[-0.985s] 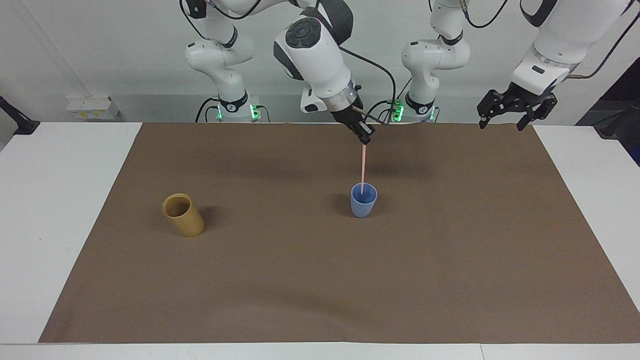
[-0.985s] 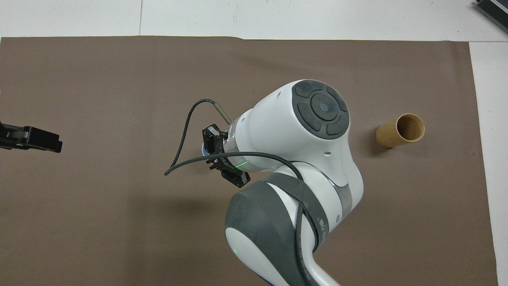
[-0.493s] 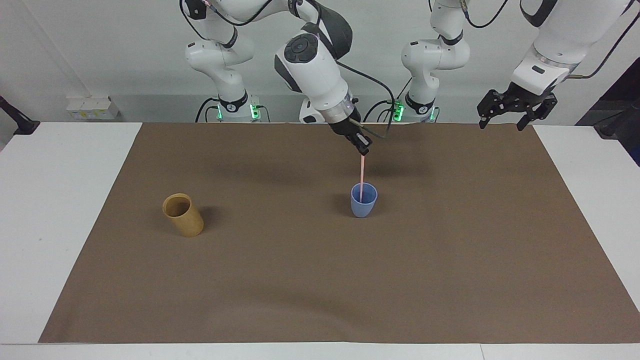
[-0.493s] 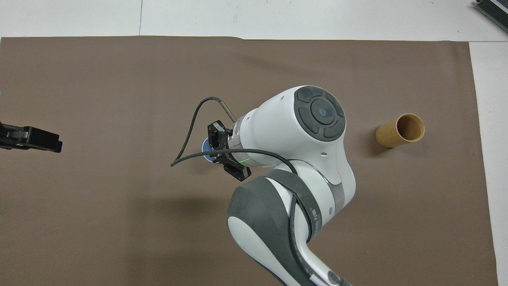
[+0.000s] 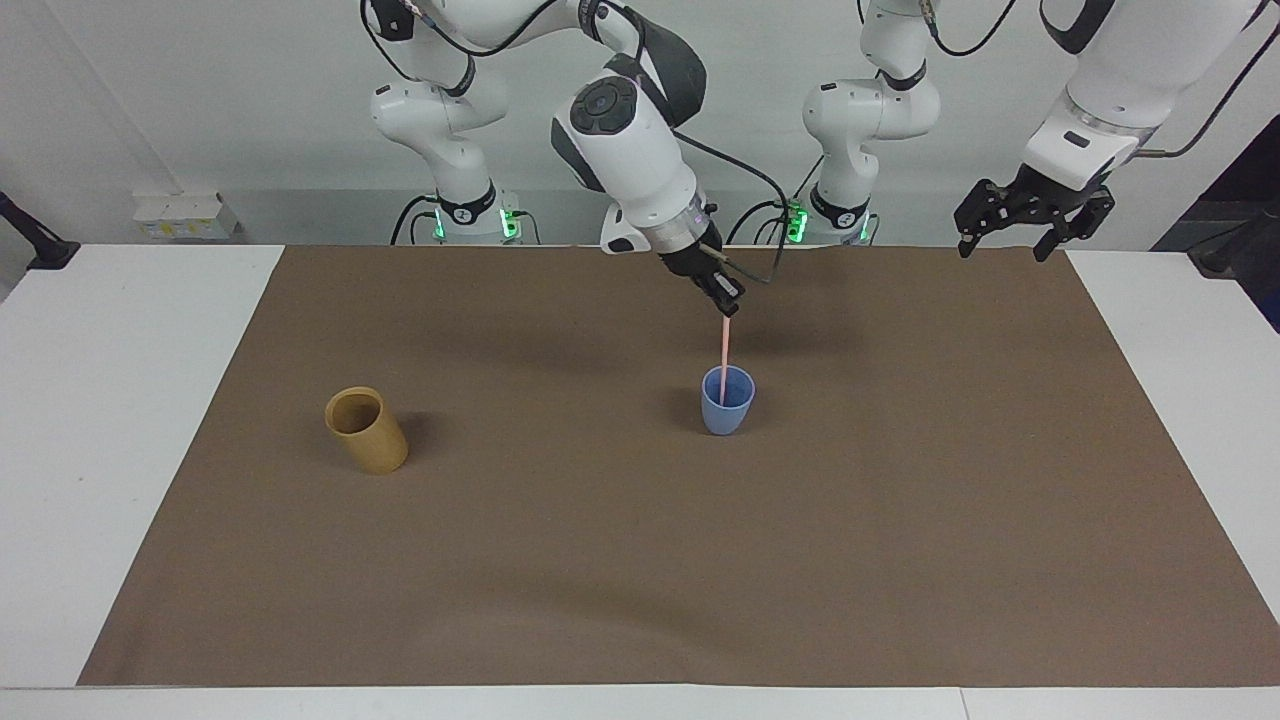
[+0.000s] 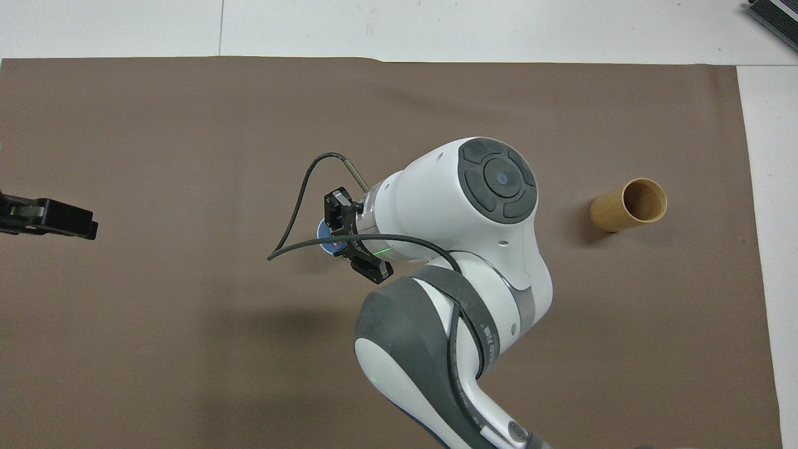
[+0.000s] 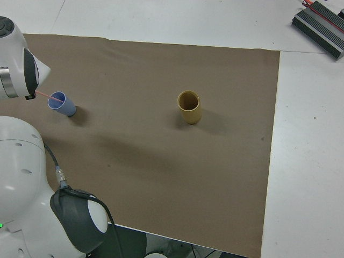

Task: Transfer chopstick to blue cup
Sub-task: 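Lower the stick into the blue cup and open the right gripper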

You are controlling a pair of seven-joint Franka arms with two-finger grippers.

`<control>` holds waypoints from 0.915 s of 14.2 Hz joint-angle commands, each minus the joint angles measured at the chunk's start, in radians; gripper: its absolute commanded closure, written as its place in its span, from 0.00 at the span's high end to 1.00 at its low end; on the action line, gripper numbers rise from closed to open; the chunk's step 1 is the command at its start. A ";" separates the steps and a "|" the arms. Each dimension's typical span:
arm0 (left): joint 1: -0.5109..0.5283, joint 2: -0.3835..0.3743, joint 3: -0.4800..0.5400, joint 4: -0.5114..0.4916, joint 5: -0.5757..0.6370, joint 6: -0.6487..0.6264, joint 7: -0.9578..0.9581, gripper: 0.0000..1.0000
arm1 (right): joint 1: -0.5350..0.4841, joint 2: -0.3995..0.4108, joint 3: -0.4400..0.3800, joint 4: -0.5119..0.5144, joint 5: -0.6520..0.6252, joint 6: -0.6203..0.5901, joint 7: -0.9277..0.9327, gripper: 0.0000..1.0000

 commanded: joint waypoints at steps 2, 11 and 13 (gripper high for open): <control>0.011 -0.008 -0.005 0.002 0.001 -0.016 -0.001 1.00 | -0.004 0.005 0.004 0.014 -0.055 0.003 -0.026 0.63; 0.011 -0.008 -0.005 0.002 0.001 -0.016 -0.001 1.00 | -0.027 -0.047 -0.006 0.039 -0.145 -0.047 -0.099 0.90; 0.011 -0.008 -0.005 0.002 0.001 -0.016 -0.001 1.00 | -0.030 -0.070 -0.006 0.034 -0.237 -0.094 -0.122 0.91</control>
